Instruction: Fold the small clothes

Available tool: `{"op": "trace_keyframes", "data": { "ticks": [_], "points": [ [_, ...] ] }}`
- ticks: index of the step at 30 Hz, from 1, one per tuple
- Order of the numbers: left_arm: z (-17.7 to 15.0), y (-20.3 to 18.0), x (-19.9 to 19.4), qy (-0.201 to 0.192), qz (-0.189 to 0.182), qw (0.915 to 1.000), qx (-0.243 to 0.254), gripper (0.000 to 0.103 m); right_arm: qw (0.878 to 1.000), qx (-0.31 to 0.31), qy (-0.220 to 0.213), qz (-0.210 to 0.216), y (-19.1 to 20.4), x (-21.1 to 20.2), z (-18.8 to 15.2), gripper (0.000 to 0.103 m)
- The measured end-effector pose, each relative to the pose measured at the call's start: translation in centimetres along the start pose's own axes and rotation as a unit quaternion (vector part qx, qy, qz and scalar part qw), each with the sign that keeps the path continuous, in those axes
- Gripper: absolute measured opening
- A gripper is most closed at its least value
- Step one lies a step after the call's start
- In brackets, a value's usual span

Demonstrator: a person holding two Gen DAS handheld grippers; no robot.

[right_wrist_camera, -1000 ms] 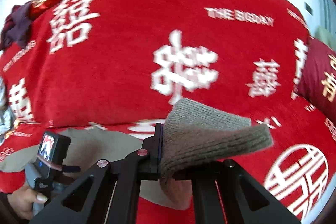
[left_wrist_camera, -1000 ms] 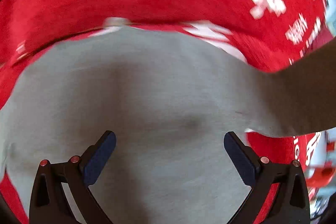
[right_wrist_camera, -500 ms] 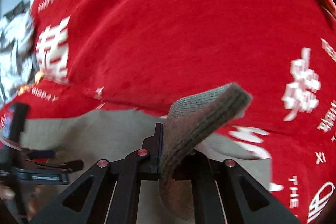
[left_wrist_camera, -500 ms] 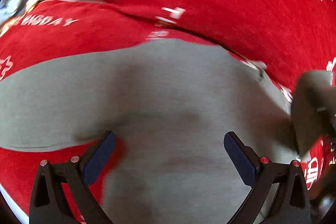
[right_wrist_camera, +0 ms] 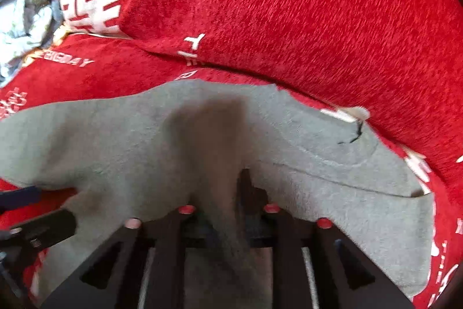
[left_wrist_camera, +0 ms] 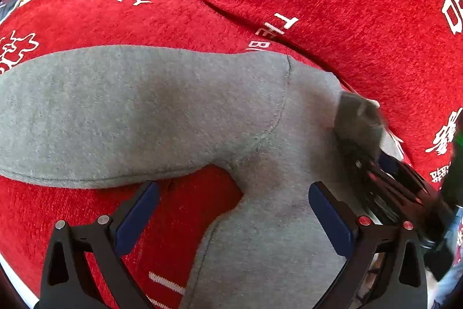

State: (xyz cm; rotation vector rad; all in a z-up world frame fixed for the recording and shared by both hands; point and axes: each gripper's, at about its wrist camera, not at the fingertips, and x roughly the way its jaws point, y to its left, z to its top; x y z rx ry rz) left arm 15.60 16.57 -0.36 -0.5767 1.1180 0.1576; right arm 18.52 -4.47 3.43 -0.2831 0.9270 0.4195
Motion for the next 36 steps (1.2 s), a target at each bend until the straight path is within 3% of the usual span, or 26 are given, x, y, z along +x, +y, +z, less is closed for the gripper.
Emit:
{"op": "trace_keyframes", "data": {
  "ticks": [2,5,8,11,13,15,17,20,21,24,28,30,33,34,36],
  "points": [
    [-0.2,0.1,-0.7,-0.005,-0.002,1.0,-0.005,0.103,0.999,0.02,-0.018,0.031,-1.1,-1.7,-0.4,0.072],
    [0.0,0.0,-1.7,-0.013,-0.004,0.9998,-0.014,0.103,0.989,0.07,-0.045,0.119,-4.2,-5.6,-1.6,0.072],
    [0.2,-1.6,-2.2,-0.018,-0.01,0.9998,-0.003,0.103,0.978,0.116,-0.092,0.148,-8.2,-9.4,-3.1,0.076],
    [0.4,-5.1,-2.0,-0.02,-0.019,0.9992,0.029,0.103,0.976,0.158,-0.115,0.094,-13.2,-11.0,-4.4,0.078],
    [0.4,-8.4,-1.3,-0.018,-0.027,0.9977,0.059,0.103,0.977,0.183,-0.1,0.039,-16.5,-10.4,-5.2,0.078],
    [0.6,-11.3,0.0,-0.012,-0.022,0.9961,0.085,0.103,0.974,0.211,-0.075,0.017,-19.3,-8.9,-6.1,0.078],
    [0.6,-13.8,1.9,0.0,-0.014,0.9936,0.112,0.103,0.971,0.233,-0.043,0.027,-20.9,-7.0,-7.5,0.078],
    [-0.4,-16.3,5.0,0.026,0.031,0.9863,0.16,0.103,0.964,0.256,0.023,0.07,-21.1,-4.2,-9.9,0.078],
    [-0.9,-16.8,6.0,0.034,0.05,0.9824,0.177,0.103,0.968,0.243,0.008,0.066,-20.6,-4.5,-10.5,0.078],
    [-2.6,-17.9,6.8,0.002,0.098,0.9664,0.238,0.103,0.978,0.197,0.003,0.067,-19.5,-5.9,-10.5,0.078],
    [-2.6,-17.3,6.8,-0.001,0.086,0.9706,0.225,0.103,0.986,0.164,-0.035,0.013,-20.2,-6.6,-8.2,0.078],
    [-2.8,-17.2,6.8,-0.002,0.087,0.9699,0.227,0.103,0.987,0.159,-0.013,0.013,-21.0,-4.9,-6.9,0.078],
    [-3.1,-17.1,7.0,-0.006,0.086,0.9697,0.229,0.103,0.988,0.134,0.076,-0.025,-21.7,0.1,-5.6,0.081],
    [-3.2,-17.0,7.0,-0.006,0.084,0.9697,0.229,0.103,0.99,0.125,0.055,-0.034,-21.8,0.4,-5.4,0.084],
    [-3.3,-16.8,6.7,-0.005,0.084,0.97,0.228,0.103,0.987,0.132,0.079,-0.052,-21.9,0.9,-4.5,0.084]
  ]
}}
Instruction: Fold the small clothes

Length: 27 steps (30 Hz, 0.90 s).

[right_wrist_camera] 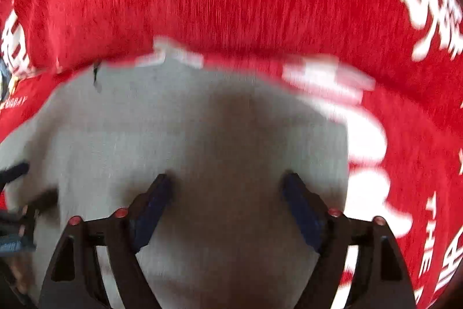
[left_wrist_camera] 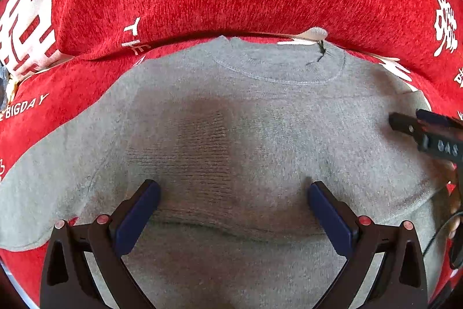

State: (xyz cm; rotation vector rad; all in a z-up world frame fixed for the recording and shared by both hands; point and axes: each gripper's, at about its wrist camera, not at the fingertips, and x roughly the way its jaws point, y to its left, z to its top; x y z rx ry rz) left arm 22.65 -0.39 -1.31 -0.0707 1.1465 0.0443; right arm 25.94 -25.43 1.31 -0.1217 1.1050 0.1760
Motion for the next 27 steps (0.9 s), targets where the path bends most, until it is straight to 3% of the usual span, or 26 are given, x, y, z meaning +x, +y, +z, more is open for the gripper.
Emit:
{"op": "trace_keyframes", "data": {
  "ticks": [1,3,6,10,12,15,20,23,24,27],
  "points": [
    [-0.1,0.1,-0.2,0.002,-0.003,1.0,-0.003,0.103,1.0,0.009,0.002,-0.007,0.5,-0.3,0.4,0.084],
    [-0.3,0.9,-1.0,0.002,-0.007,0.9999,-0.011,0.103,0.999,-0.002,-0.026,0.024,2.4,-2.0,0.3,0.084],
    [-1.8,3.4,-3.0,-0.007,-0.021,0.999,-0.038,0.103,0.996,-0.06,-0.041,0.045,6.6,-3.9,-1.2,0.084],
    [-4.3,8.8,-4.4,-0.004,-0.015,0.9943,-0.106,0.103,0.99,-0.106,-0.009,0.088,12.2,-2.8,-2.6,0.084],
    [-5.7,12.6,-5.3,-0.005,-0.008,0.9877,-0.156,0.103,0.989,-0.128,-0.003,0.076,14.8,-2.1,-2.3,0.084],
    [-7.7,18.5,-6.4,-0.016,-0.008,0.9726,-0.232,0.103,0.987,-0.14,-0.028,0.074,18.2,-2.9,-1.9,0.084],
    [-11.4,26.7,-6.5,-0.008,0.007,0.9376,-0.348,0.103,0.977,-0.2,-0.024,0.075,24.5,-2.8,-1.3,0.084],
    [-13.0,29.7,-7.3,-0.045,-0.039,0.9168,-0.395,0.103,0.975,-0.19,0.01,0.112,26.8,-1.1,-0.8,0.084],
    [-13.0,30.0,-7.4,-0.044,-0.036,0.915,-0.399,0.103,0.976,-0.185,0.022,0.111,27.6,-0.3,-0.8,0.088],
    [-12.9,31.1,-7.5,-0.045,-0.033,0.909,-0.413,0.103,0.976,-0.208,0.016,0.053,30.4,1.5,0.5,0.098]
  ]
}}
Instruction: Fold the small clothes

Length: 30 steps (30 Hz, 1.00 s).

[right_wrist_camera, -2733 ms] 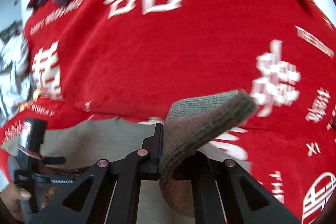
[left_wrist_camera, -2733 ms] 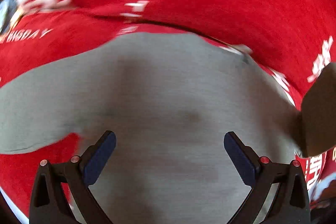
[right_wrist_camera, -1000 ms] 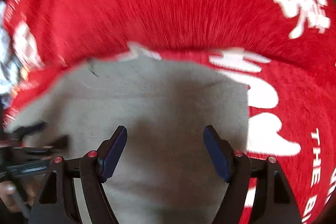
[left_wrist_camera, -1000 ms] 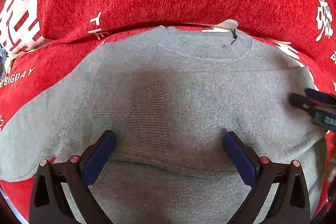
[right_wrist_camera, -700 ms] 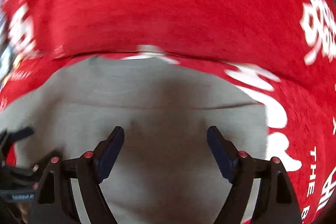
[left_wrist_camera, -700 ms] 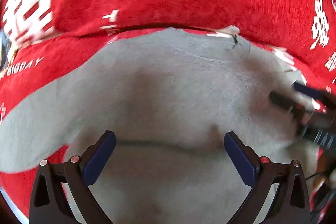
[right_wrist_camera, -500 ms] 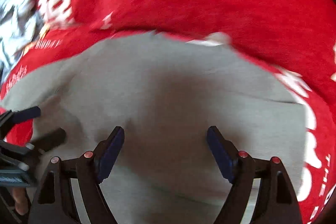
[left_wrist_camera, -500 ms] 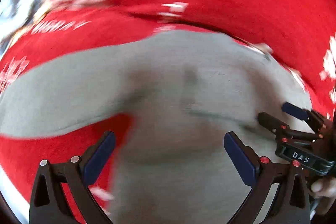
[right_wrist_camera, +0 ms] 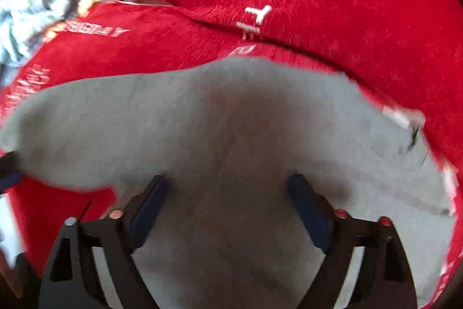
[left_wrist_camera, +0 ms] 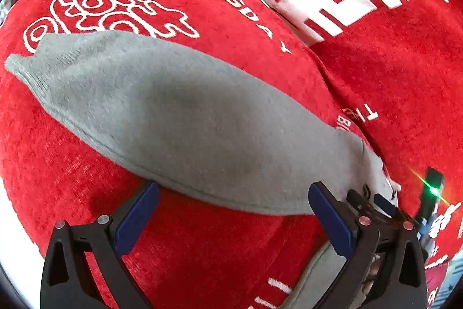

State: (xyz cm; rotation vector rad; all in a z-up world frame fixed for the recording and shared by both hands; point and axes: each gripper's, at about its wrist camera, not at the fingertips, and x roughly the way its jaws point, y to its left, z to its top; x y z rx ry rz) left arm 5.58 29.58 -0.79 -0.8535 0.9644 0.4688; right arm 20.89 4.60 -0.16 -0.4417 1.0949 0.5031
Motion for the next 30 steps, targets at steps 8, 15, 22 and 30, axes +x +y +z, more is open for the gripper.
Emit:
{"op": "trace_keyframes", "data": {
  "ticks": [8,15,22,30],
  "points": [
    [2.0,6.2,-2.9,-0.081,0.088,0.9878,-0.1,0.103,0.999,0.021,0.012,-0.027,0.1,2.3,2.5,0.103],
    [5.7,6.4,-1.5,-0.099,0.095,0.984,-0.112,0.103,1.0,0.02,-0.017,-0.017,-0.4,1.1,0.4,0.102],
    [8.0,5.2,-0.2,-0.078,0.038,0.9902,-0.11,0.009,1.0,0.019,-0.013,-0.015,-0.7,0.8,0.2,0.102],
    [6.6,5.4,-2.2,-0.112,0.021,0.9907,-0.074,0.009,0.991,0.117,-0.014,-0.069,-3.6,2.0,2.1,0.103]
  ]
}}
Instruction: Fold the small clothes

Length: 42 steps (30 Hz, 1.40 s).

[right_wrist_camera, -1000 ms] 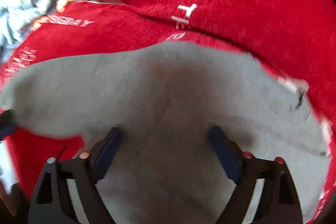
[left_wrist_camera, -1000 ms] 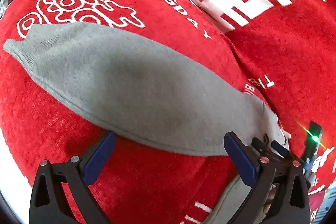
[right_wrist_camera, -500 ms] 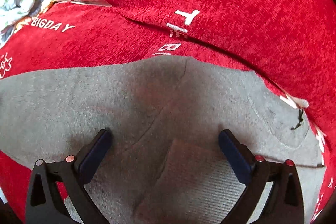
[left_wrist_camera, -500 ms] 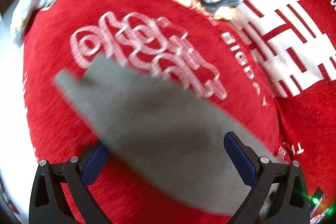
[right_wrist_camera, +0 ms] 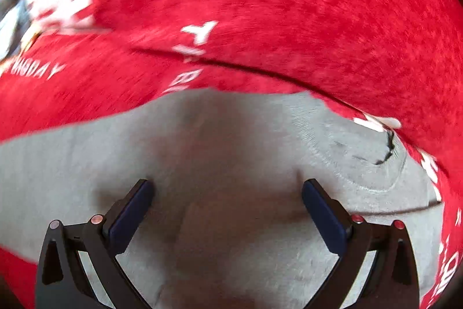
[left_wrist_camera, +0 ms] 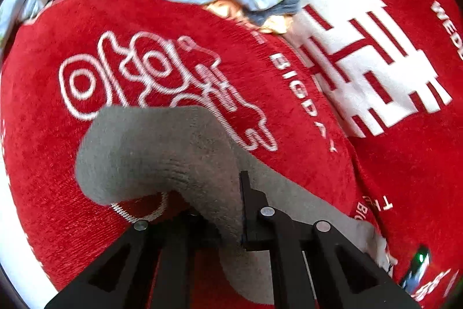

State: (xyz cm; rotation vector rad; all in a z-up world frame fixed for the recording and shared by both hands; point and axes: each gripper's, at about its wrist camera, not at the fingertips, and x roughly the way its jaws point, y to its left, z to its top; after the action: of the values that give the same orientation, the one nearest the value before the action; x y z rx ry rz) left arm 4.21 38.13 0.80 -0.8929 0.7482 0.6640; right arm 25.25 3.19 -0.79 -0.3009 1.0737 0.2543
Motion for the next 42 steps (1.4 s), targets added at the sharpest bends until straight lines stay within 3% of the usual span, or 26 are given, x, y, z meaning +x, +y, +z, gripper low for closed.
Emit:
{"op": "trace_keyframes", "data": {
  "ticks": [6,10,14,18,21,24,28,31,34,39,42],
  "points": [
    [0.0,-2.7,-2.4,-0.027,-0.025,0.9986,0.037,0.009,0.999,0.012,-0.017,-0.038,0.3,0.3,2.4,0.103],
    [0.0,-3.8,-3.1,-0.029,-0.031,0.9979,0.049,0.009,0.999,0.04,0.014,-0.019,-0.4,1.4,2.2,0.102],
    [0.0,-5.0,-4.1,-0.033,-0.049,0.9966,0.057,0.009,0.997,-0.069,0.018,0.034,2.6,-0.8,-0.2,0.102],
    [-0.4,-6.3,-4.9,-0.034,-0.055,0.9953,0.072,0.009,0.988,-0.147,-0.006,0.041,5.1,-3.7,-4.0,0.102],
    [-0.6,-7.4,-5.2,-0.026,-0.058,0.9945,0.084,0.009,0.987,-0.144,-0.017,0.075,3.9,-5.8,-4.5,0.102],
    [-1.4,-9.2,-5.6,-0.02,-0.06,0.9927,0.102,0.009,0.992,-0.085,-0.067,0.067,-1.3,-9.2,-4.4,0.102],
    [-3.6,-13.9,-6.5,-0.011,-0.076,0.986,0.148,0.009,0.995,-0.032,-0.081,0.057,-6.5,-12.0,-5.7,0.102],
    [-6.2,-19.1,-7.5,-0.001,-0.096,0.9767,0.192,0.009,0.996,-0.007,-0.079,0.036,-11.2,-12.7,-7.3,0.102],
    [-9.9,-25.2,-8.9,0.002,-0.118,0.9616,0.248,0.009,0.996,0.035,-0.083,0.023,-16.7,-14.0,-10.0,0.102],
    [-19.3,-34.7,-9.7,0.042,-0.158,0.9276,0.336,0.009,0.987,0.133,-0.095,0.012,-25.8,-16.4,-14.9,0.102],
    [-26.9,-38.7,-8.7,0.082,-0.162,0.9021,0.392,0.009,0.98,0.172,-0.101,0.011,-29.7,-17.2,-17.2,0.102]
  ]
}}
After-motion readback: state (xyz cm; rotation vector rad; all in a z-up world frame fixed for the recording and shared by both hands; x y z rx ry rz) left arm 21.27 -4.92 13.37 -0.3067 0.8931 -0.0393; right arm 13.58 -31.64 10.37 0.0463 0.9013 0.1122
